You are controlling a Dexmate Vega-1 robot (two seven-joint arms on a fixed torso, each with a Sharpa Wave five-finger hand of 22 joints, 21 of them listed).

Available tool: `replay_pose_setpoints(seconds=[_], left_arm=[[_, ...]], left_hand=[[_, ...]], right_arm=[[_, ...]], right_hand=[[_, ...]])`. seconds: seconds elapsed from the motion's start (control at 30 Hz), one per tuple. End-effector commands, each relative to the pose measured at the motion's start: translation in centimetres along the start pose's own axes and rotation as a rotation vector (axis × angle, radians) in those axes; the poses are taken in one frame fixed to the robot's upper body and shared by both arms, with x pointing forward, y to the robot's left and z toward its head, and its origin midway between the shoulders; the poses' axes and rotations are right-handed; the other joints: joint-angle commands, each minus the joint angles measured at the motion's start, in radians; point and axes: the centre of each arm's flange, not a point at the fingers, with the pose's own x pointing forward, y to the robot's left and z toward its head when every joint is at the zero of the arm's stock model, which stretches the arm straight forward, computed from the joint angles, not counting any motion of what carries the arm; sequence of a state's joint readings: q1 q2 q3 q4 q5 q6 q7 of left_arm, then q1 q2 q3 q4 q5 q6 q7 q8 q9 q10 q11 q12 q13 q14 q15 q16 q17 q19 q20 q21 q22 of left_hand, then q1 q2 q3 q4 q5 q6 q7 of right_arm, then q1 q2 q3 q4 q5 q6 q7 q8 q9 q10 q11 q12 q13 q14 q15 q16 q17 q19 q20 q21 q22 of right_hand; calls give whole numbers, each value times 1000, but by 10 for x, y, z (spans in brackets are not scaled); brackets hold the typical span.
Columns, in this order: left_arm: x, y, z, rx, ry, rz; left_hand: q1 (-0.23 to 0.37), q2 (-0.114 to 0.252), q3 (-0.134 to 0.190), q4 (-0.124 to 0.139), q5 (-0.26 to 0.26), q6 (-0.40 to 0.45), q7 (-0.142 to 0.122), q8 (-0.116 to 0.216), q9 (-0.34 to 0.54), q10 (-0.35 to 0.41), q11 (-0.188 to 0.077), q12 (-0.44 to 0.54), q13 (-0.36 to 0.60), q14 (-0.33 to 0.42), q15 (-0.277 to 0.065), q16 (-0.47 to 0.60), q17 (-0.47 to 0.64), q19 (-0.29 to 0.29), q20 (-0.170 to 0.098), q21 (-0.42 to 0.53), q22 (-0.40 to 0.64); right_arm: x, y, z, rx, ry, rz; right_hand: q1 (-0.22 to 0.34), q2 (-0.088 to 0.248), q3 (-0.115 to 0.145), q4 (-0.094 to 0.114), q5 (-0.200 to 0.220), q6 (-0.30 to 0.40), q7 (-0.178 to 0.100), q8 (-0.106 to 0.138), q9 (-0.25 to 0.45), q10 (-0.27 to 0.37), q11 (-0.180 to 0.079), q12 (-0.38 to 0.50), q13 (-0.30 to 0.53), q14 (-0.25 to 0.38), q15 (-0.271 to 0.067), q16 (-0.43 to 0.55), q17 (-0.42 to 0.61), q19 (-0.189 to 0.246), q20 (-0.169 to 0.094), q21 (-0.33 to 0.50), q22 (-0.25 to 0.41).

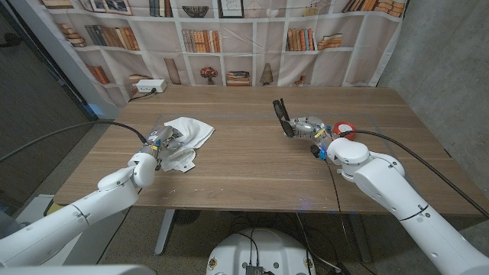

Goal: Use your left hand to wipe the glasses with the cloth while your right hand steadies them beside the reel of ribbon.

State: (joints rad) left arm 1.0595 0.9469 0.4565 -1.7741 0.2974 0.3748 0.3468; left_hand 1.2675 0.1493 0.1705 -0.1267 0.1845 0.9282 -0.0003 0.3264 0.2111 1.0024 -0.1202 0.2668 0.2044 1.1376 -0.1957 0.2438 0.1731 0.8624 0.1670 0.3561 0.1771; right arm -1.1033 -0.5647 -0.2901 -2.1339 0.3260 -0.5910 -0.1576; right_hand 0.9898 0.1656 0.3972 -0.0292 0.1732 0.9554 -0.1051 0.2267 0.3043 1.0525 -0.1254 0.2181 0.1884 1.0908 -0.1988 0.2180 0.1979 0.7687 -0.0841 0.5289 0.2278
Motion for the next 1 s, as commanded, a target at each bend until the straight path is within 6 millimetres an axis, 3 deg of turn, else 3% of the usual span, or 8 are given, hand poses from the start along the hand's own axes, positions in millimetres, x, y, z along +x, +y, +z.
replay_pose_setpoints(seconds=[0.03,0.37,1.0], left_arm=[[-13,37,32,-117,-95,256],[-24,62,68,-265,-186,352],[-37,60,106,-475,-278,344]], left_hand=[[11,7,13,0,-2,21,4,7,6,25,-10,3,3,22,-4,-6,1,271,-263,-2,-3],[22,17,35,4,1,24,16,4,14,39,-9,4,25,66,-11,-10,5,290,-275,-2,-3],[22,15,55,12,-1,27,19,13,36,44,-12,13,68,83,-12,-25,10,291,-275,-12,-3]], right_arm=[[-3,-5,-3,19,-6,-17],[-8,-10,-6,37,-19,-32],[-16,-14,-10,63,-34,-36]], right_hand=[[0,9,5,2,5,11,1,2,4,4,4,1,5,11,-32,1,2,0,-121,7,0],[0,9,6,1,5,11,0,1,5,2,5,0,5,11,-32,0,2,0,-120,10,-1],[-2,9,7,2,5,12,1,-1,5,3,6,0,5,12,-31,0,2,-2,-121,14,-2]])
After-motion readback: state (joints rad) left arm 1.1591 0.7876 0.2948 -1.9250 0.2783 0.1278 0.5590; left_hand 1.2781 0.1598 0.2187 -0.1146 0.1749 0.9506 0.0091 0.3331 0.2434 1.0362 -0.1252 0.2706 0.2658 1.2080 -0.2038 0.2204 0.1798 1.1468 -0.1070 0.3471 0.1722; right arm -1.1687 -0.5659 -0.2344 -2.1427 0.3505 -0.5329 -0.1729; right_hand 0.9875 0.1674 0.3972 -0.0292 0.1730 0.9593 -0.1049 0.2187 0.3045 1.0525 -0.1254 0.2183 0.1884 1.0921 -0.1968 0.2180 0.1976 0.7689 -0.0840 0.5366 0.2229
